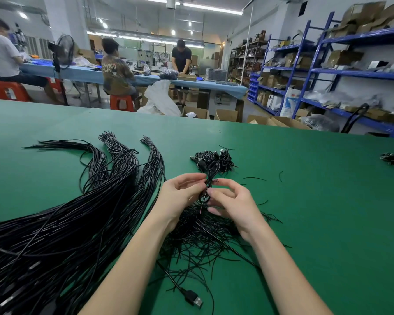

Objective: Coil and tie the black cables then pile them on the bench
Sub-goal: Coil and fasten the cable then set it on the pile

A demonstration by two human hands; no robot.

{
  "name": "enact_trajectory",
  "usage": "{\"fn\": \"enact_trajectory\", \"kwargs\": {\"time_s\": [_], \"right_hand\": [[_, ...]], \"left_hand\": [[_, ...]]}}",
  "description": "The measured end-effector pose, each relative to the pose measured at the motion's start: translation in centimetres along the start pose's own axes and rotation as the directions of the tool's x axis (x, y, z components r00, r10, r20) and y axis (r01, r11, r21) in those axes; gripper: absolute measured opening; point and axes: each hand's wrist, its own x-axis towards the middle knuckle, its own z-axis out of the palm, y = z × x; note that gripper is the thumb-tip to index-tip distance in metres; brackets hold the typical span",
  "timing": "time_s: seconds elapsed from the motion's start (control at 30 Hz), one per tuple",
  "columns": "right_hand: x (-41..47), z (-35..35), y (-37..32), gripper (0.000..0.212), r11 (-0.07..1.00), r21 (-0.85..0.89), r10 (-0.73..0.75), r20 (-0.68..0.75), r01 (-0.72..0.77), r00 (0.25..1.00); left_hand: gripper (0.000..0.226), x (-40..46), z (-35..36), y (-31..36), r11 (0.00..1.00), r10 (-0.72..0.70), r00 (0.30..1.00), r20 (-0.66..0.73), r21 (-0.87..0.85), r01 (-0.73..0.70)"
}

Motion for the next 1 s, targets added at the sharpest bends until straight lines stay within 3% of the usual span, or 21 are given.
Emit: {"fn": "enact_trajectory", "kwargs": {"time_s": [0.2, 0.33, 0.6, 0.73, 1.0], "right_hand": [[0.7, -0.6, -0.2, 0.021, 0.999, -0.037, -0.027, -0.089, 0.024, 0.996], [3.2, -1.0, -1.2, 0.020, 1.000, -0.028, -0.016, -0.123, 0.013, 0.992], [14.9, -0.1, -4.2, 0.031, 0.993, -0.081, 0.066, -0.212, -0.085, 0.975], [18.0, -0.4, -2.6, 0.031, 0.927, -0.325, 0.061, -0.366, -0.189, 0.928], [16.5, -1.3, -1.6, 0.019, 0.931, -0.347, -0.052, -0.426, -0.110, 0.903]], "left_hand": [[0.012, 0.3, -0.8, 0.0, 0.989, 0.078, 0.981, -0.177, 0.141, -0.053], [0.012, 0.7, -2.0, 0.3, 0.996, 0.017, 0.969, -0.247, 0.087, 0.004], [0.012, 1.1, -3.1, -0.4, 0.995, -0.003, 0.969, -0.248, 0.097, 0.028], [0.012, 1.3, -3.5, -0.5, 0.993, -0.027, 0.970, -0.242, 0.106, 0.054], [0.012, 1.0, -3.2, -0.4, 0.988, -0.050, 0.975, -0.218, 0.130, 0.080]]}}
